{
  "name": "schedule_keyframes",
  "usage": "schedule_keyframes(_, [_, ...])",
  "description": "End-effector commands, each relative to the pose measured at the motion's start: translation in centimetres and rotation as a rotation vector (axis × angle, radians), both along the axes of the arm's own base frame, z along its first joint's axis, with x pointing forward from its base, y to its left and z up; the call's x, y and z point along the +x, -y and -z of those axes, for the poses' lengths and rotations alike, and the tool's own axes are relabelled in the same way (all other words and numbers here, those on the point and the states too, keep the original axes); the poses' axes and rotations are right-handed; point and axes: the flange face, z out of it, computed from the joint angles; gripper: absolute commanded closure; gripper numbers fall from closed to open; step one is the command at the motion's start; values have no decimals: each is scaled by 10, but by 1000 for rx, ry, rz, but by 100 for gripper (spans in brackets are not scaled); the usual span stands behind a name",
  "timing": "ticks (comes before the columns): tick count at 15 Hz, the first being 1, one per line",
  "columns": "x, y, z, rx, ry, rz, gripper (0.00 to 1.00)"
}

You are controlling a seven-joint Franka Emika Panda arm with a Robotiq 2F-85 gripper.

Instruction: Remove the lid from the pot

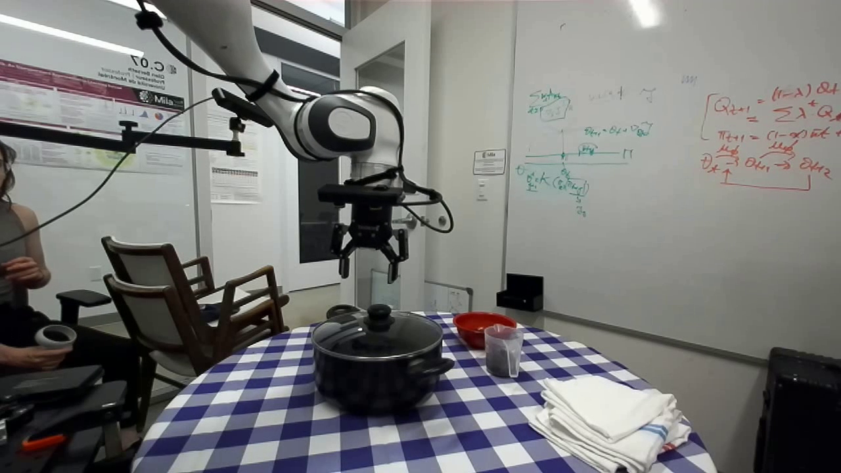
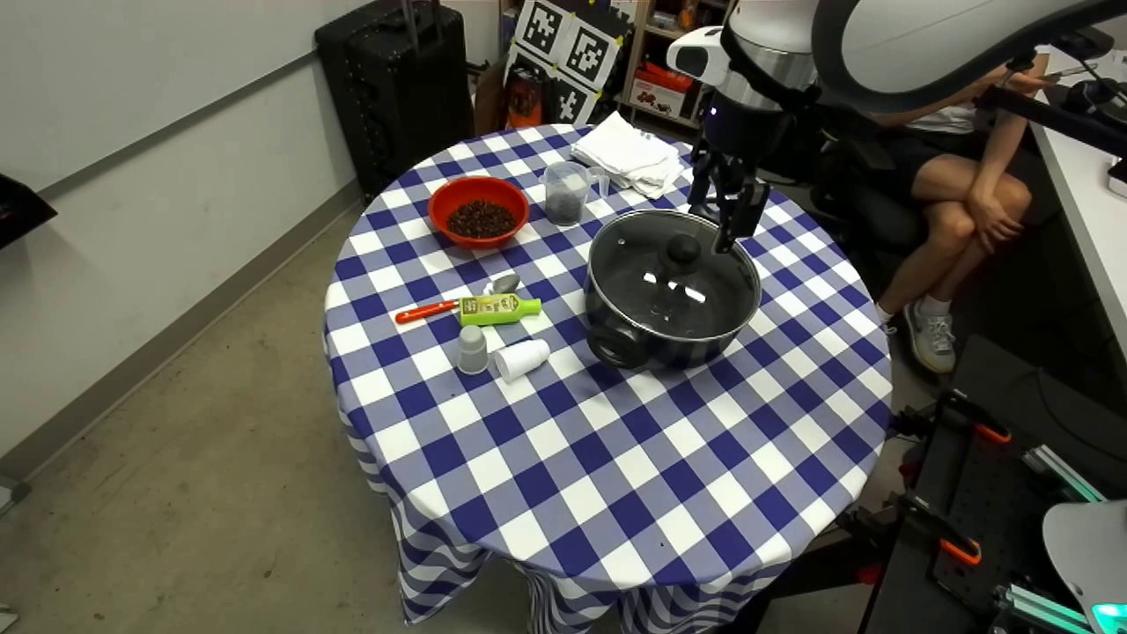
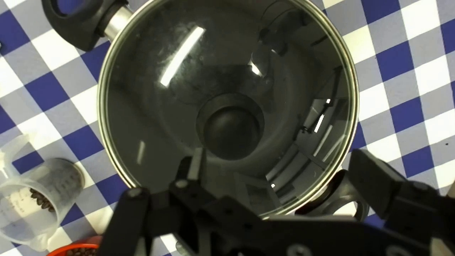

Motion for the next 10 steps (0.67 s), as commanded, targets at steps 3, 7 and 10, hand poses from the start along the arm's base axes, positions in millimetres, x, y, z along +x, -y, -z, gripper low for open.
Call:
schedule_keyframes(3, [10,1,16,-69,22,78,0])
schedule_keyframes(7, [15,1,29,-118,37,122,0])
schedule_keyframes(10, [17,1,37,-117,28,137,0])
